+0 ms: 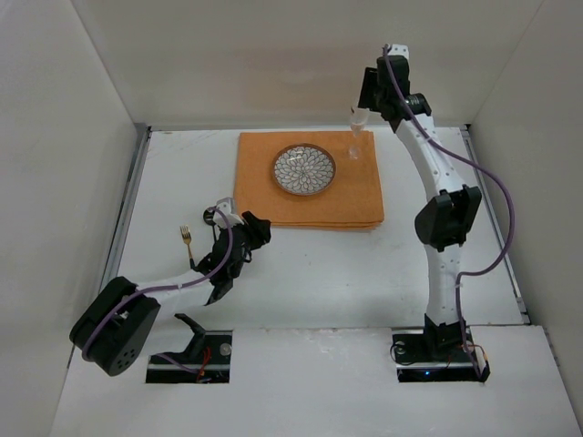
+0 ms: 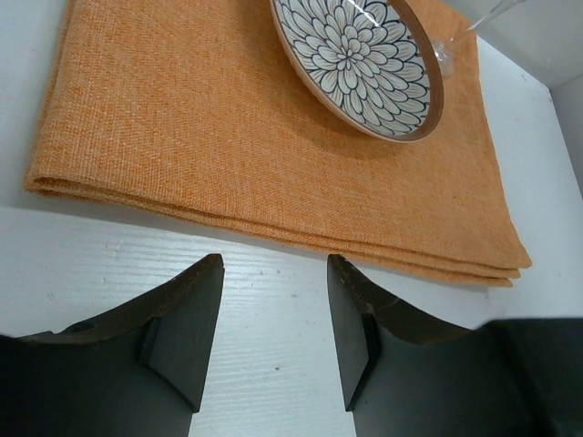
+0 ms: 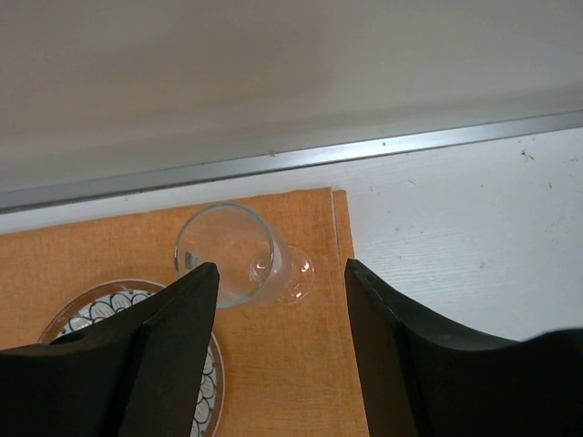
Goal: Set the dinner table for one person
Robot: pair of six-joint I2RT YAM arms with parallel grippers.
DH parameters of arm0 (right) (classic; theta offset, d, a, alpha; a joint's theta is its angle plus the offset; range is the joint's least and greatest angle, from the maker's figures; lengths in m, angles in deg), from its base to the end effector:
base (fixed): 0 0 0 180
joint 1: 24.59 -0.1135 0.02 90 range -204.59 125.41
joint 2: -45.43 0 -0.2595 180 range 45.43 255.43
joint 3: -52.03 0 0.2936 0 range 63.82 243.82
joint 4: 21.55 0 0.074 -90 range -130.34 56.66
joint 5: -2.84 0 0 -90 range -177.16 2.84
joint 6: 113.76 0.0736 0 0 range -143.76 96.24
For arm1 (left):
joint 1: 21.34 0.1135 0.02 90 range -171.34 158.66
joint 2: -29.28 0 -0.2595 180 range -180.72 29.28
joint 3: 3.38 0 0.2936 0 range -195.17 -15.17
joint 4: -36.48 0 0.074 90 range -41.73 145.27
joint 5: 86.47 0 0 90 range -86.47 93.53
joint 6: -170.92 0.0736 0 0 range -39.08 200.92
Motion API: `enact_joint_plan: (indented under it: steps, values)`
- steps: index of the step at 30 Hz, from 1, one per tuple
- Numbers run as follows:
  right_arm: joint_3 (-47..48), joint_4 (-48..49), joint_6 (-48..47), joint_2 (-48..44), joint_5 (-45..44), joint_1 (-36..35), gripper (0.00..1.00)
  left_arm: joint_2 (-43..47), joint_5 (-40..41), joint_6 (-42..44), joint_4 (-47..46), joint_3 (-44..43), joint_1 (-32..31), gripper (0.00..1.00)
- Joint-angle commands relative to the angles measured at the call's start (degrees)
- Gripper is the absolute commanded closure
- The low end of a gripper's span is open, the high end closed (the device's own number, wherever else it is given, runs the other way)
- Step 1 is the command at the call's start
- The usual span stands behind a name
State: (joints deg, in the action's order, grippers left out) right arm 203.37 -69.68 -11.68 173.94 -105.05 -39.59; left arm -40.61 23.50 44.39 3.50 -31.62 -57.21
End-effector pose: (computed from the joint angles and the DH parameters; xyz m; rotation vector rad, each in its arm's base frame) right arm 0.5684 0.1289 0.3689 0.1469 1.9842 -0.0094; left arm 0.2511 -0.1506 0.1405 -0.2724 1.7334 -0.6338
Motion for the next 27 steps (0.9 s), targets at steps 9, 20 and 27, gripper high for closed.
enact_joint_plan:
  steps: [9, 20, 27]
  values:
    - [-39.21, 20.14, 4.09, -37.77, 2.15, -2.08, 0.43, 1.77, 3.94, 2.43, 3.64, -3.24, 0.24, 0.68]
    - [-94.96, 46.0, 19.12, -66.97, 2.51, -16.22, 0.84, 5.54, 10.25, 2.35, 25.33, -9.83, 0.24, 0.77]
    - [-103.59, 51.09, 18.42, -68.92, 2.86, -24.49, 0.56, 7.31, 17.21, 2.96, 40.89, -13.17, 4.54, 0.54]
